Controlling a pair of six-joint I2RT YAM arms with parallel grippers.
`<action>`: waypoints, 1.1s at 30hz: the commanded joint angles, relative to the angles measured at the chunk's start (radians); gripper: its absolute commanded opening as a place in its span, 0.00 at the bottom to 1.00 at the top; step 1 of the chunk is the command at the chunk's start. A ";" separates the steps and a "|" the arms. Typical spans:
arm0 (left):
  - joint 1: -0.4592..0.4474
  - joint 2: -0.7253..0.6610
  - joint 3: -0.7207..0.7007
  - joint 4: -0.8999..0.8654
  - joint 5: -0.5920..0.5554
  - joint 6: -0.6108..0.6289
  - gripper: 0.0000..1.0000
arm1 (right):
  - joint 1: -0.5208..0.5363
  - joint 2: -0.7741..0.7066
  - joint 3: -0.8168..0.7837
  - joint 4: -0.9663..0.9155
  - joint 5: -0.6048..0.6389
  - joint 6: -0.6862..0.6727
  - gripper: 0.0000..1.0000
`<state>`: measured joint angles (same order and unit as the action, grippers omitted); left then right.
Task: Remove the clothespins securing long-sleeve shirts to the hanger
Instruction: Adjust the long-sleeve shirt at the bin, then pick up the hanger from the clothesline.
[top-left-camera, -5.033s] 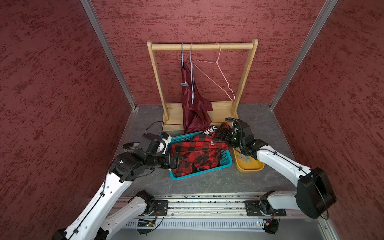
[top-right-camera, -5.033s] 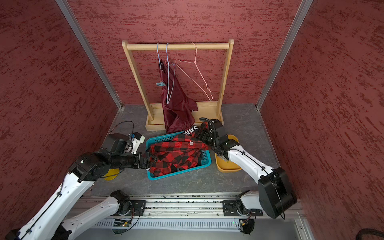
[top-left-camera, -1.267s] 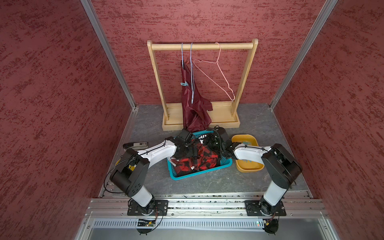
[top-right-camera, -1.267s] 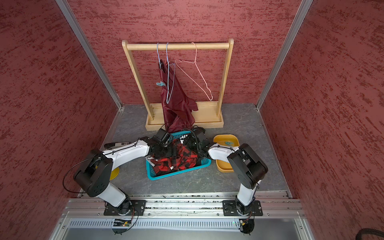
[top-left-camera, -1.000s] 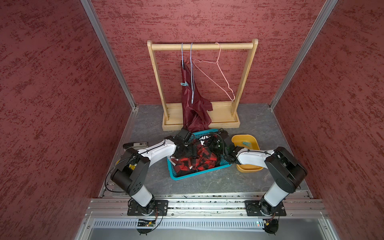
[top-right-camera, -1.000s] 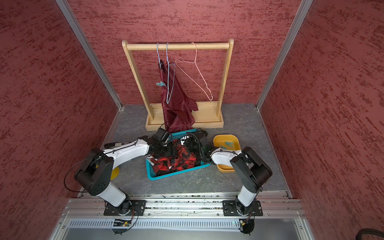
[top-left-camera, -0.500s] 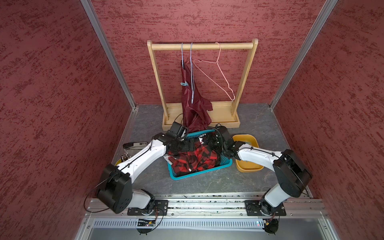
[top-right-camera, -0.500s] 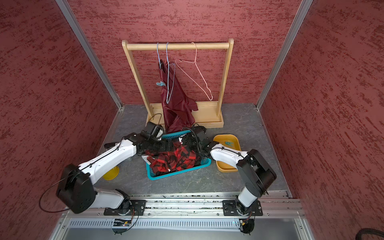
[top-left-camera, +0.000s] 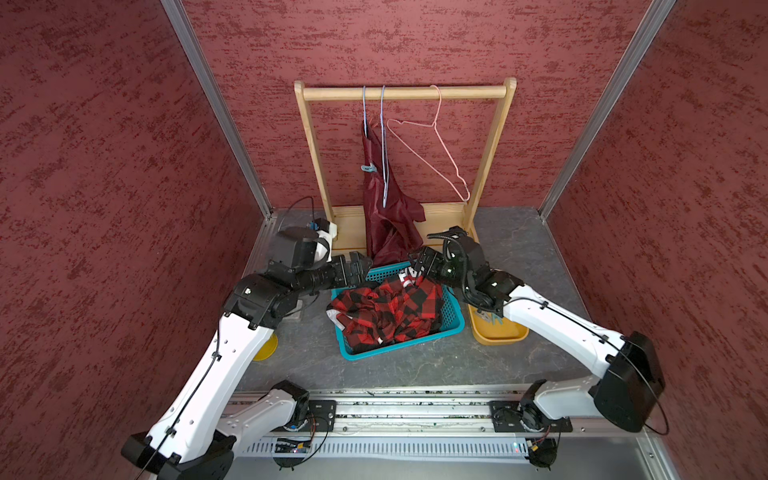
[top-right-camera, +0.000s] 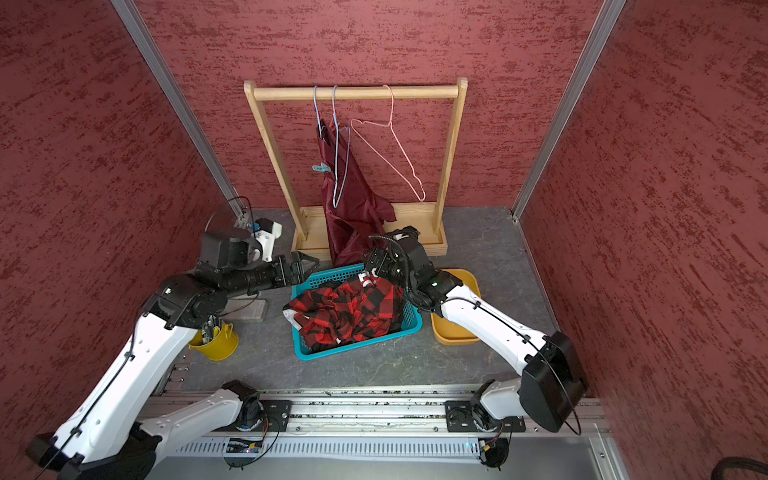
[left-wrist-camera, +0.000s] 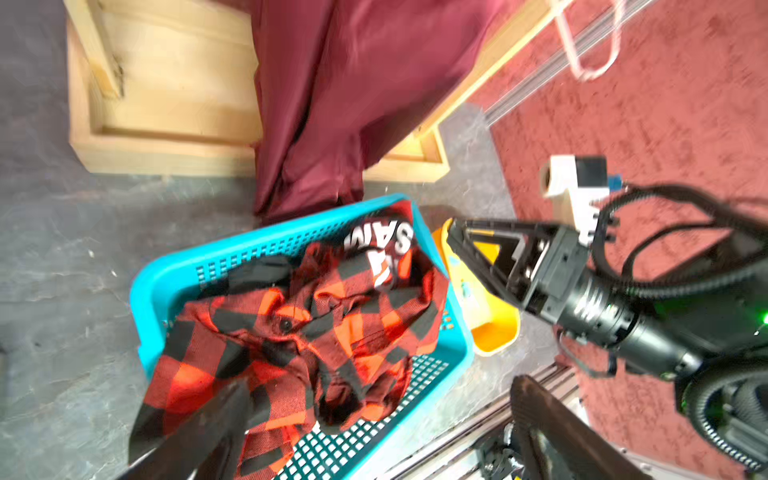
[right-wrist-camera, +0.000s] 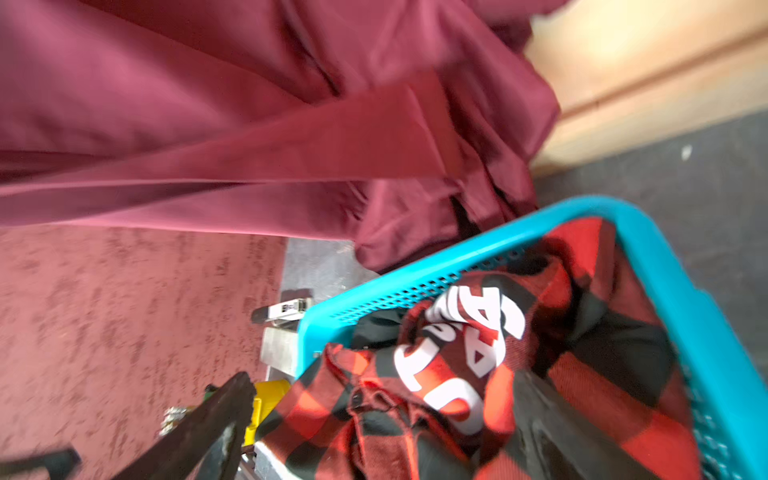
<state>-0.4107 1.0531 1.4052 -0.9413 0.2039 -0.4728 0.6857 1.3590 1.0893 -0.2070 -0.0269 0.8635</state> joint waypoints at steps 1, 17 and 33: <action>0.013 0.071 0.128 -0.018 -0.048 -0.028 1.00 | 0.006 -0.013 0.031 -0.076 0.010 -0.087 0.99; 0.076 0.425 0.503 0.063 -0.023 -0.007 0.78 | 0.006 -0.083 -0.016 -0.005 -0.011 -0.110 0.99; 0.026 0.595 0.631 0.065 -0.088 -0.004 0.72 | 0.003 -0.110 -0.045 -0.018 -0.037 -0.132 0.99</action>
<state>-0.3744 1.6310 2.0029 -0.8780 0.1535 -0.4824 0.6857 1.2789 1.0584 -0.2356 -0.0505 0.7456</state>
